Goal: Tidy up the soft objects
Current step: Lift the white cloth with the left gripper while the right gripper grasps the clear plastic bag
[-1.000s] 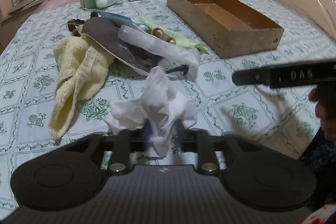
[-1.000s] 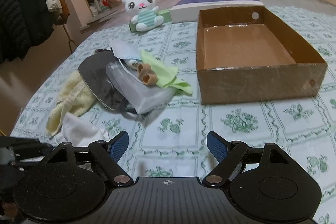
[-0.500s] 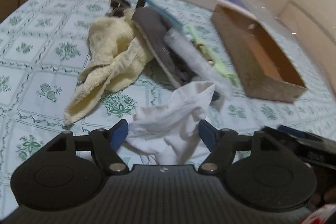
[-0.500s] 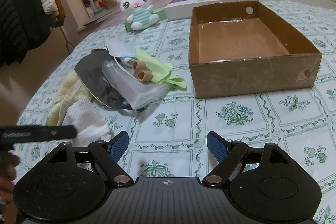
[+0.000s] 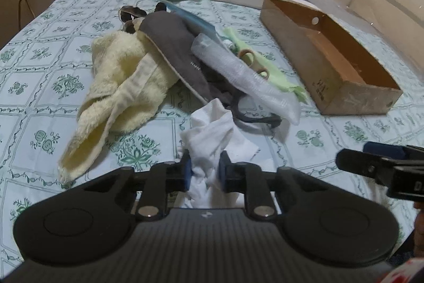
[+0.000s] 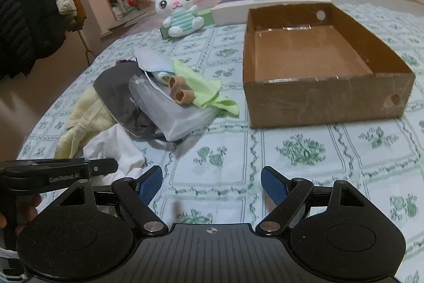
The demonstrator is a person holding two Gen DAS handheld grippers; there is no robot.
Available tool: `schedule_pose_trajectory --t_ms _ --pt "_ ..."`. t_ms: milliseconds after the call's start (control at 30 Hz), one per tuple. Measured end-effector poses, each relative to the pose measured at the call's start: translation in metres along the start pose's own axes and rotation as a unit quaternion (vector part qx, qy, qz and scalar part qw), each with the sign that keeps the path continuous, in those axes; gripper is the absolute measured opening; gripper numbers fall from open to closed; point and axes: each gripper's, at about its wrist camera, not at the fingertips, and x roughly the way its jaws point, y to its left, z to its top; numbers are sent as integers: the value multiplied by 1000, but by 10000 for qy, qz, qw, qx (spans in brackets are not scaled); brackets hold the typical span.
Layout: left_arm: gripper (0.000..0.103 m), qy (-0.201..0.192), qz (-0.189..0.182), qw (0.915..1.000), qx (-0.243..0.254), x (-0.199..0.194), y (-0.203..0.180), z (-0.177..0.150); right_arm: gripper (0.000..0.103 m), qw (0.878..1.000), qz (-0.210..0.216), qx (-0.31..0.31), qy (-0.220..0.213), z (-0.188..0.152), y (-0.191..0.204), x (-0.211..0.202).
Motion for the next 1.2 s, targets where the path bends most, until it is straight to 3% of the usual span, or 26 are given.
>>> schedule_pose_trajectory --t_ms 167,433,567,767,800,833,967,1200 --pt "17 -473 111 9988 25 -25 6 20 81 9985 163 -405 -327 18 10 5" --pt "17 -1186 543 9915 -24 -53 28 61 64 9879 365 -1250 -846 56 44 28" --pt "17 -1285 623 9897 -111 -55 39 71 61 9833 471 -1551 -829 61 55 41" --pt "17 -1197 597 9908 -184 -50 44 66 55 9717 334 -2300 -428 43 75 72" --pt "17 -1173 593 9911 -190 -50 45 63 46 9688 208 -2445 -338 39 77 81" --pt "17 -1137 588 9916 -188 -49 44 62 30 9661 119 -2568 -252 35 79 88" --pt "17 -1077 579 9924 -162 -50 44 57 2 9627 84 -2698 -184 29 75 98" --pt "17 -1092 574 9923 -130 -63 39 50 1 9613 583 -2586 -749 38 74 47"
